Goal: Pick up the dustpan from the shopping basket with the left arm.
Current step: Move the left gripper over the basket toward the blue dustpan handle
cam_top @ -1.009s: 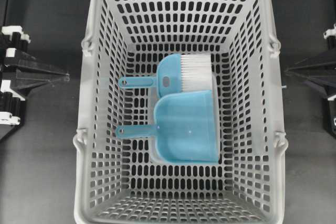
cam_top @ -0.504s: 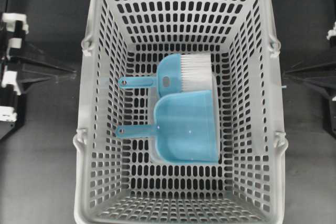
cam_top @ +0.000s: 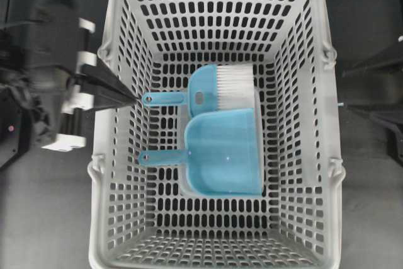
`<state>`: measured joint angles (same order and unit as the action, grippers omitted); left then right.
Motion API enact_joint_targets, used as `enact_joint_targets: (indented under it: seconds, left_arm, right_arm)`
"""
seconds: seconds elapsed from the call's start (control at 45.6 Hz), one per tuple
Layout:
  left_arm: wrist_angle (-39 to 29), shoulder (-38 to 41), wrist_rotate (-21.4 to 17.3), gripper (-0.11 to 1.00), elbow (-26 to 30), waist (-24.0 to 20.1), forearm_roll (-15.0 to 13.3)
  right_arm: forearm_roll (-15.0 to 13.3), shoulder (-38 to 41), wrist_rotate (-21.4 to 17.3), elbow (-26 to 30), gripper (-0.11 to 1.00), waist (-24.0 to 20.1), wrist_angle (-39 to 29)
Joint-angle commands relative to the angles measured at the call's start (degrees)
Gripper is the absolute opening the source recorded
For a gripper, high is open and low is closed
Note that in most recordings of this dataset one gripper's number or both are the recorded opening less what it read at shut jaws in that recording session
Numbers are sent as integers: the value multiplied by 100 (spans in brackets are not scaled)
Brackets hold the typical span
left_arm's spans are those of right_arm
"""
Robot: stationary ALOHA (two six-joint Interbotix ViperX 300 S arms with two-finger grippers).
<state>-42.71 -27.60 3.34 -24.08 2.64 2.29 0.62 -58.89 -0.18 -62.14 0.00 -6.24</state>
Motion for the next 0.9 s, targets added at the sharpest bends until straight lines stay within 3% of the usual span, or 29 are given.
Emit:
enact_joint_targets:
  seconds: [0.0, 0.066, 0.154, 0.373, 0.482, 0.877]
  left_arm:
    - [-272, 316, -9, 0, 431, 53, 18]
    - [-439, 527, 0, 1, 624, 53, 26]
    - [-703, 853, 35, 7, 923, 62, 18]
    - [-1283, 1661, 105, 67, 1564, 176, 26]
    - [-1477, 2048, 193, 88, 1784, 246, 18]
    - [-1723, 3085, 563, 90, 1925, 571, 18]
  right_arm:
    - [18, 18, -9, 149, 74, 9, 18]
    - [18, 18, -18, 149, 80, 0, 18]
    - [18, 18, -35, 132, 80, 0, 18]
    - [18, -44, -44, 105, 78, 0, 35]
    - [18, -97, -44, 79, 78, 0, 44]
    - [18, -325, -53, -26, 78, 9, 62]
